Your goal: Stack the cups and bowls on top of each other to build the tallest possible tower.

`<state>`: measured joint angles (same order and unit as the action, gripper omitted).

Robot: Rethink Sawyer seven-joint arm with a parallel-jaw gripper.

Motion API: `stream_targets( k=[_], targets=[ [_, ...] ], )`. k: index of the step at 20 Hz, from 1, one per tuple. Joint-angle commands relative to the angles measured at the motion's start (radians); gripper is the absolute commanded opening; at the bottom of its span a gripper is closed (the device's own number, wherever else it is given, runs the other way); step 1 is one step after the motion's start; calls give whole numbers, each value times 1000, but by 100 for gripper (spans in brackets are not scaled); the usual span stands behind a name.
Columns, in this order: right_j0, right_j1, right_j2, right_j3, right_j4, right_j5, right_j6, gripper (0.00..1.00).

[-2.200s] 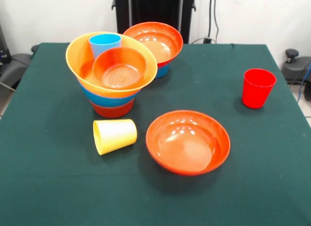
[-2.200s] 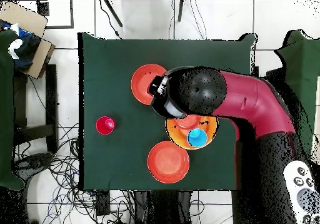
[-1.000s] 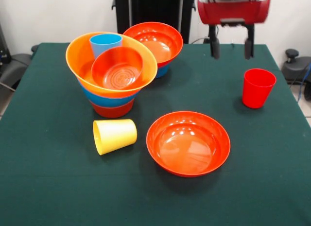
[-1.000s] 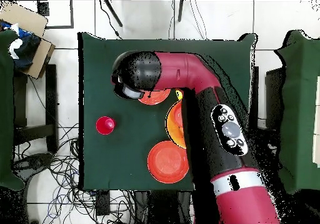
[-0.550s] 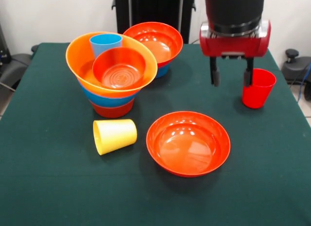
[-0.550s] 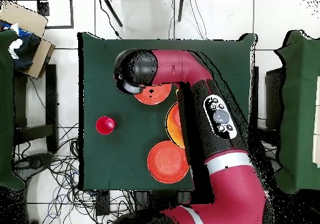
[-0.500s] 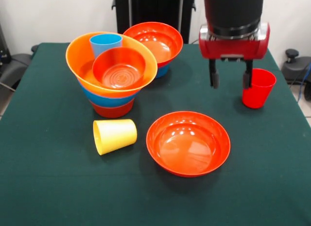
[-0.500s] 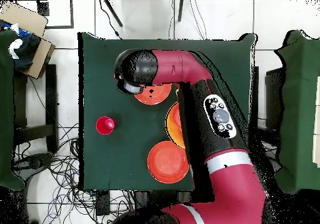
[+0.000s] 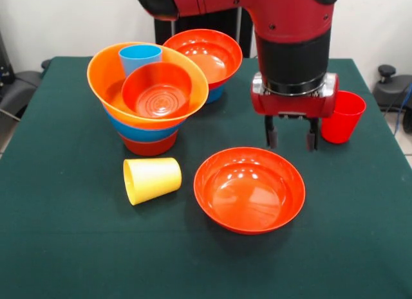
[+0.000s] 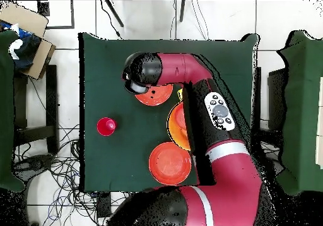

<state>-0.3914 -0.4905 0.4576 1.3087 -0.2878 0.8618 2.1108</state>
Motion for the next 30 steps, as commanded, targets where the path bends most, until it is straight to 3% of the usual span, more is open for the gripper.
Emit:
stream_targets(
  k=[1,6,21,30],
  targets=[
    [11,71,-23,-76,-91,-75,-81,100],
    [4,115,-17,-76,-96,-111,-73,100],
    [25,147,-20,-137,-101,-85,-94,100],
    [28,145,-22,-88,-91,-103,-65,100]
  ],
)
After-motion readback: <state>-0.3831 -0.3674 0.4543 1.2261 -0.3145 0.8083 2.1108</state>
